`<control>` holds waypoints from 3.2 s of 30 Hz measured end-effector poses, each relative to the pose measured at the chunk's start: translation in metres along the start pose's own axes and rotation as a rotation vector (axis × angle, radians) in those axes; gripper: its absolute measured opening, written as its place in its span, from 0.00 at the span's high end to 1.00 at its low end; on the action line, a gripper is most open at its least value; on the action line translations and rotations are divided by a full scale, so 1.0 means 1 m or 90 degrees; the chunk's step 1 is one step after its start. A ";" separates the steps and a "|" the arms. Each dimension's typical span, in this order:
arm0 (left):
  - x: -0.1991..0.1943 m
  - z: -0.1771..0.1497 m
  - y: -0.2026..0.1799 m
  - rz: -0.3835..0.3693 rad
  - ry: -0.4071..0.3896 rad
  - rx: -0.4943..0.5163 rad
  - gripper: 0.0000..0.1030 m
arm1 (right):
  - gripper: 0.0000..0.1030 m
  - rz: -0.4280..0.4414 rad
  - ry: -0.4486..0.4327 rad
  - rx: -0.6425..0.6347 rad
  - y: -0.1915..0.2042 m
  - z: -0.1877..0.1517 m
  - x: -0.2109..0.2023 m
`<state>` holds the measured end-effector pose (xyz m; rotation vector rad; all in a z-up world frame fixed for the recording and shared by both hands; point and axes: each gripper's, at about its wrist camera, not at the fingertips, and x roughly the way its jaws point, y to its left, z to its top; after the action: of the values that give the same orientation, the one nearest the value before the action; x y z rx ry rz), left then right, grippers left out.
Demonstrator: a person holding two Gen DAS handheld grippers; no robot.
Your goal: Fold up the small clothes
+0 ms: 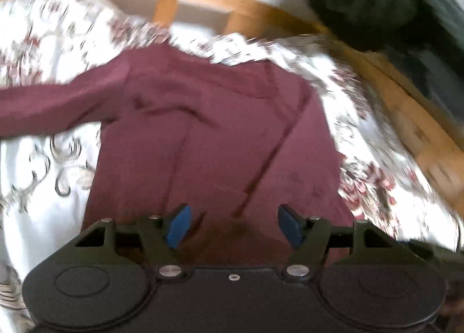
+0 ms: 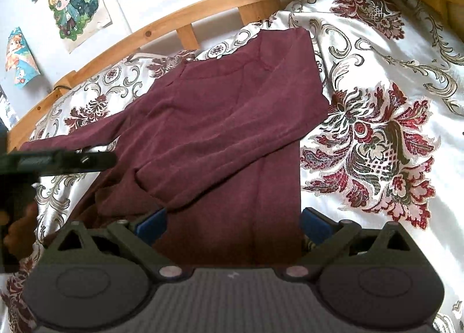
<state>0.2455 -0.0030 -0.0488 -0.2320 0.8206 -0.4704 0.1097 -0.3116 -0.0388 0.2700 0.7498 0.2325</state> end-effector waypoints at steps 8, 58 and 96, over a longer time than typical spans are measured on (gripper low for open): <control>0.019 -0.005 0.003 -0.015 0.035 -0.025 0.97 | 0.02 -0.006 -0.009 0.010 -0.006 0.002 -0.002; 0.004 -0.058 -0.005 0.032 0.075 0.085 0.30 | 0.85 -0.132 -0.138 -0.022 -0.106 0.133 0.100; -0.164 0.029 0.154 0.579 -0.146 0.061 0.01 | 0.00 -0.014 -0.097 -0.034 -0.004 0.020 0.004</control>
<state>0.2192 0.2122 0.0182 0.1824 0.5969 0.3672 0.1270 -0.3171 -0.0289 0.2263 0.5943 0.2082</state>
